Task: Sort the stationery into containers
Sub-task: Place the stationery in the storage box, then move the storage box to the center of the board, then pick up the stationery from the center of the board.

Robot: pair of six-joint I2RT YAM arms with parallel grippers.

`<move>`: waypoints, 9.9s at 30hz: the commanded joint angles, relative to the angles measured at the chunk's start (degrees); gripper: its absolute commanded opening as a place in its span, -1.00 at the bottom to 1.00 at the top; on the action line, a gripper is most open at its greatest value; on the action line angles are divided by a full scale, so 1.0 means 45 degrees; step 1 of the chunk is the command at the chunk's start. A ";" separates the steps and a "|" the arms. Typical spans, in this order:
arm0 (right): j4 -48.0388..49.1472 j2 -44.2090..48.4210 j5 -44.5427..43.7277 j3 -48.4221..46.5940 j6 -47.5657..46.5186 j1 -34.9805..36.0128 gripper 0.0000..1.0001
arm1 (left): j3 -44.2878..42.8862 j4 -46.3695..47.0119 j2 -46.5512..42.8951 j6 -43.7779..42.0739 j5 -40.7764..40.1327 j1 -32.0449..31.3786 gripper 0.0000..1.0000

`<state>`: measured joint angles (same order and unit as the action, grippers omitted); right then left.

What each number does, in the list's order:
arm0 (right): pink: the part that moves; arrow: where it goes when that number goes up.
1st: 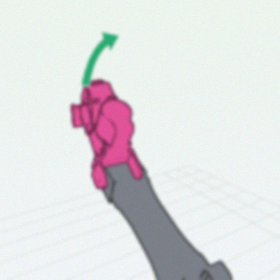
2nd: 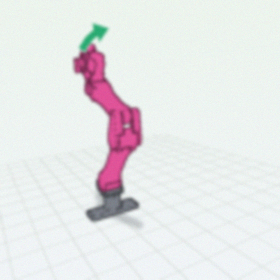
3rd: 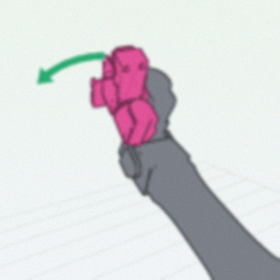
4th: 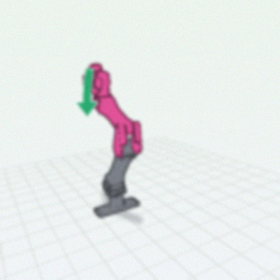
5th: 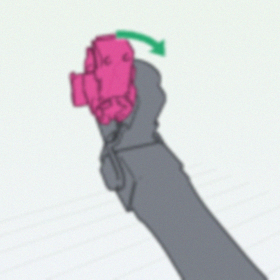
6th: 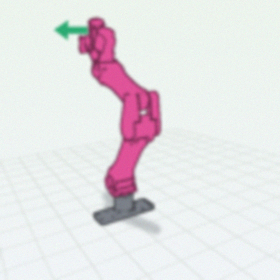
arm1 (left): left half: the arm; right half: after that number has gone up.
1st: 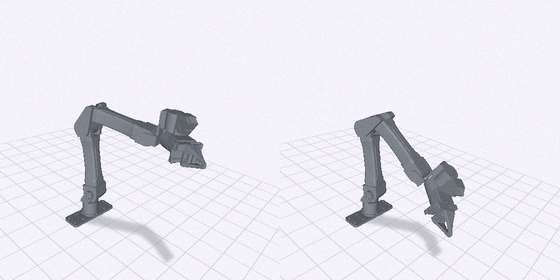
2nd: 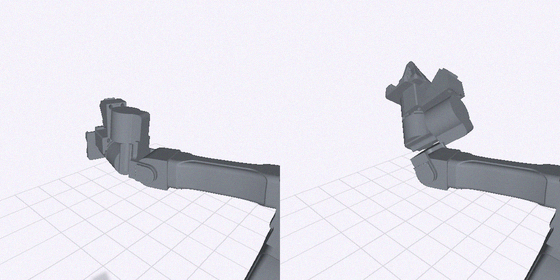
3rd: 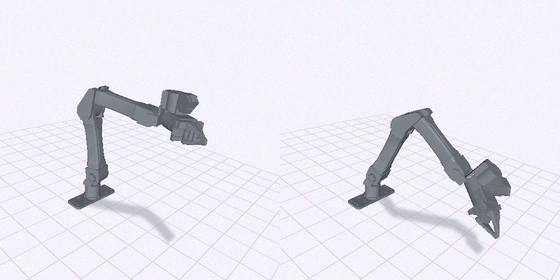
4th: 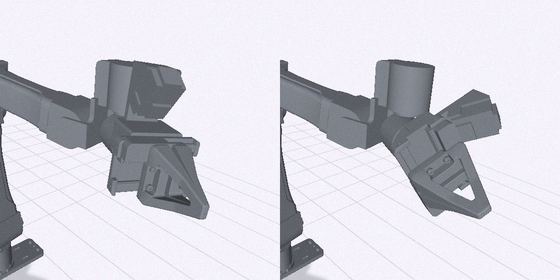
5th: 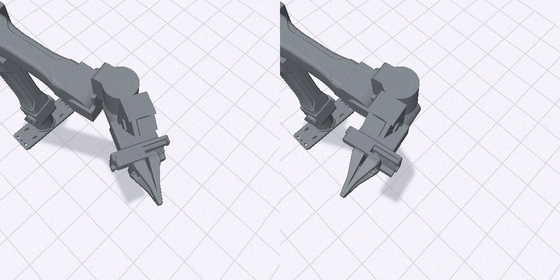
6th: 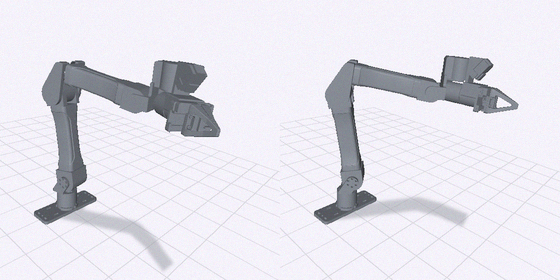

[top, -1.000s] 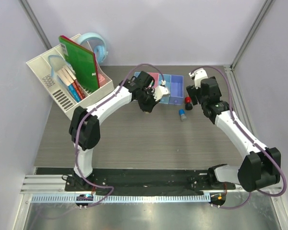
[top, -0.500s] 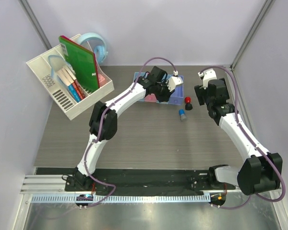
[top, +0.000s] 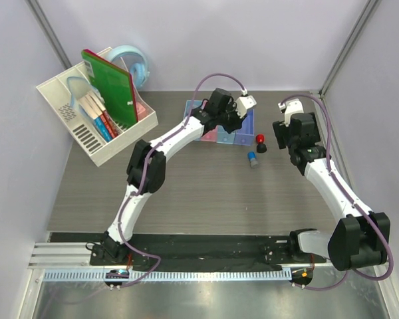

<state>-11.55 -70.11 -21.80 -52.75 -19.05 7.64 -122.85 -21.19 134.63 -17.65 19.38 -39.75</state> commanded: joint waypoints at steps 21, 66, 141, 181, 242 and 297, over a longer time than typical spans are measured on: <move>0.0809 -0.0417 0.0059 -0.0230 0.0248 -0.0213 0.75 | -0.0787 0.3751 0.1665 0.0250 -0.1336 -0.0054 0.54; 0.0399 -1.0377 0.2365 -0.8317 0.1225 0.1524 0.72 | 0.4700 0.1018 -0.2359 -0.0355 -0.6181 0.3325 0.99; -0.1378 -0.1706 0.3809 -0.3512 0.0151 0.1469 0.99 | 1.2181 -0.2850 -1.3921 -0.0004 -0.5478 0.3110 1.00; -0.2140 -0.7603 0.8653 -0.4840 0.0385 -0.1522 0.87 | 1.1928 -0.2576 -1.2300 0.0309 -0.3700 0.3305 0.99; -0.1398 -0.8210 0.6994 -0.4098 0.2923 -0.0408 0.32 | 1.1948 -0.2615 -1.2242 -0.0160 -0.3759 0.3305 0.99; -0.0968 -0.8971 0.3849 -0.4859 0.4526 0.0080 0.10 | 1.2065 -0.2576 -1.2242 -0.0277 -0.3486 0.3305 1.00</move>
<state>-17.56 -110.15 -3.14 -72.14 0.30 7.68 -68.45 -34.11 80.84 -18.46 2.66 -25.10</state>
